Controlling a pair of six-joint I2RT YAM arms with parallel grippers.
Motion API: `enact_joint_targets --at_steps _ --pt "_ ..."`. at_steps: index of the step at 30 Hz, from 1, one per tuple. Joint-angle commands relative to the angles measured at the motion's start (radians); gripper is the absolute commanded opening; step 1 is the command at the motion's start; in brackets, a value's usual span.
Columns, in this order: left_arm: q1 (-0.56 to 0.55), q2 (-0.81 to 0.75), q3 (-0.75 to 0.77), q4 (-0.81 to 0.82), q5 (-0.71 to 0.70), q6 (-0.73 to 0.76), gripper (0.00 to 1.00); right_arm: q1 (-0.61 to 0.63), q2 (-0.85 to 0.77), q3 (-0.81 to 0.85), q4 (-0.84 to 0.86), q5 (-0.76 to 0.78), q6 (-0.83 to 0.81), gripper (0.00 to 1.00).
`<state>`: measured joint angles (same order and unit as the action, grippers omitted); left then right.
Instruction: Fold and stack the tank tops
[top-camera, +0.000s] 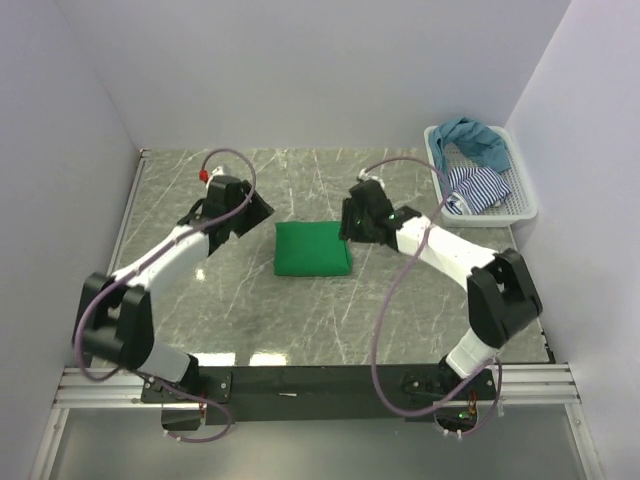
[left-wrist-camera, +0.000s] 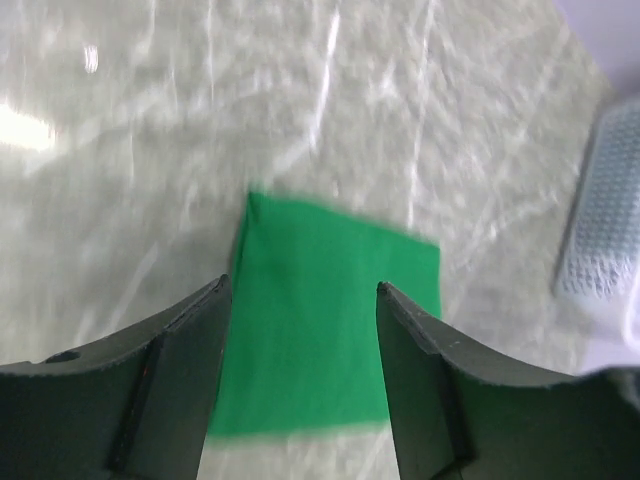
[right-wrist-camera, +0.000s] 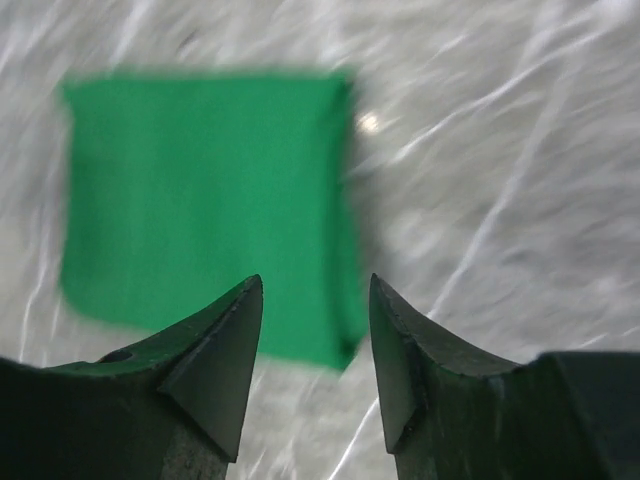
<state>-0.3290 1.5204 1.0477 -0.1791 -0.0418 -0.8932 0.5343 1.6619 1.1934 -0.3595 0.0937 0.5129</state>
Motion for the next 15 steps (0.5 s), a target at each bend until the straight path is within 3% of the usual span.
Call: enact_joint_targets --at_steps 1,10,15 --pt "-0.054 -0.100 -0.132 0.033 0.022 -0.027 0.65 0.082 -0.097 -0.090 0.066 0.061 0.029 0.53" --pt "-0.143 -0.226 -0.339 0.036 0.010 -0.110 0.63 0.119 0.068 -0.104 0.093 0.054 0.033 0.49" --pt "-0.168 -0.361 -0.439 0.018 -0.010 -0.213 0.62 0.119 0.065 -0.219 0.135 0.060 0.081 0.47"
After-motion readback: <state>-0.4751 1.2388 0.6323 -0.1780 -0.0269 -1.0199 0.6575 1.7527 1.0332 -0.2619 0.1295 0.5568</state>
